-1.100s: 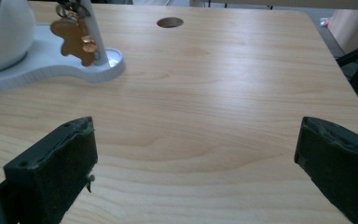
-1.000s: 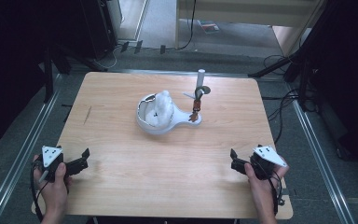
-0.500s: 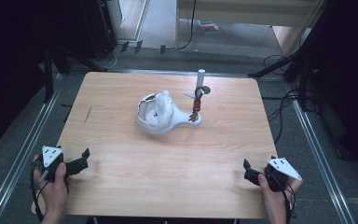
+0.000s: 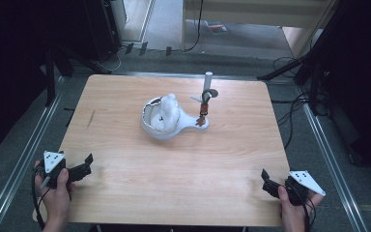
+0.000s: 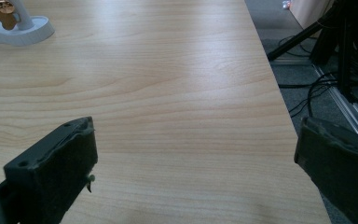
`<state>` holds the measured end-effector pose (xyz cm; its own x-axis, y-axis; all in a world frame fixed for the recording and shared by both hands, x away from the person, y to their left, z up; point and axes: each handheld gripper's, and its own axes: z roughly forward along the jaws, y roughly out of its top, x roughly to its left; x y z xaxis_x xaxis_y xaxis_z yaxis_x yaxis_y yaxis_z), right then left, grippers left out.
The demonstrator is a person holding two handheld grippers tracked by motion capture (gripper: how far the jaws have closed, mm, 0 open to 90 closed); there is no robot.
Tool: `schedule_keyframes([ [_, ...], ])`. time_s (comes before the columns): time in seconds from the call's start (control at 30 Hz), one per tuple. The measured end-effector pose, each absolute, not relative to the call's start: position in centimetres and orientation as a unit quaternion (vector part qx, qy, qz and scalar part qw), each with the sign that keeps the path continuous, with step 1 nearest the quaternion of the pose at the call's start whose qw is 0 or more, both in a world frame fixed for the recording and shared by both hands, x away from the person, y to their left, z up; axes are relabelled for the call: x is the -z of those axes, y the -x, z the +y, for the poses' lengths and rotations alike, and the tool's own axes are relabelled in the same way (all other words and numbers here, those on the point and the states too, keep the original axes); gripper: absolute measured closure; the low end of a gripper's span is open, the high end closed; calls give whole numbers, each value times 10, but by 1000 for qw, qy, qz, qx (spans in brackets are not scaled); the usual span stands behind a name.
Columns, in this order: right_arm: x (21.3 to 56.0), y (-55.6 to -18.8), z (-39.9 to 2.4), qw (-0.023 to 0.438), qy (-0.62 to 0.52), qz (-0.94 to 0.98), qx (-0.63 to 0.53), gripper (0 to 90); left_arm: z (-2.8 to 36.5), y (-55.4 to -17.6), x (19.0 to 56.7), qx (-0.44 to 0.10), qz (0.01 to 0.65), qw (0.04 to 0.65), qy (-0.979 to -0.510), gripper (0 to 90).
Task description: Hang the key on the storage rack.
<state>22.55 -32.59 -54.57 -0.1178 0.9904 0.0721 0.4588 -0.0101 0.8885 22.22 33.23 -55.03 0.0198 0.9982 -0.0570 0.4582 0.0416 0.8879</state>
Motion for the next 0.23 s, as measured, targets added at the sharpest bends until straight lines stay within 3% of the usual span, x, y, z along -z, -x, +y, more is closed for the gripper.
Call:
schedule_keyframes([
  [0.23, 546, -226, -326, 326, -583, 621, -410, 0, 332, -223, 551, -348, 609, 388, -598, 3],
])
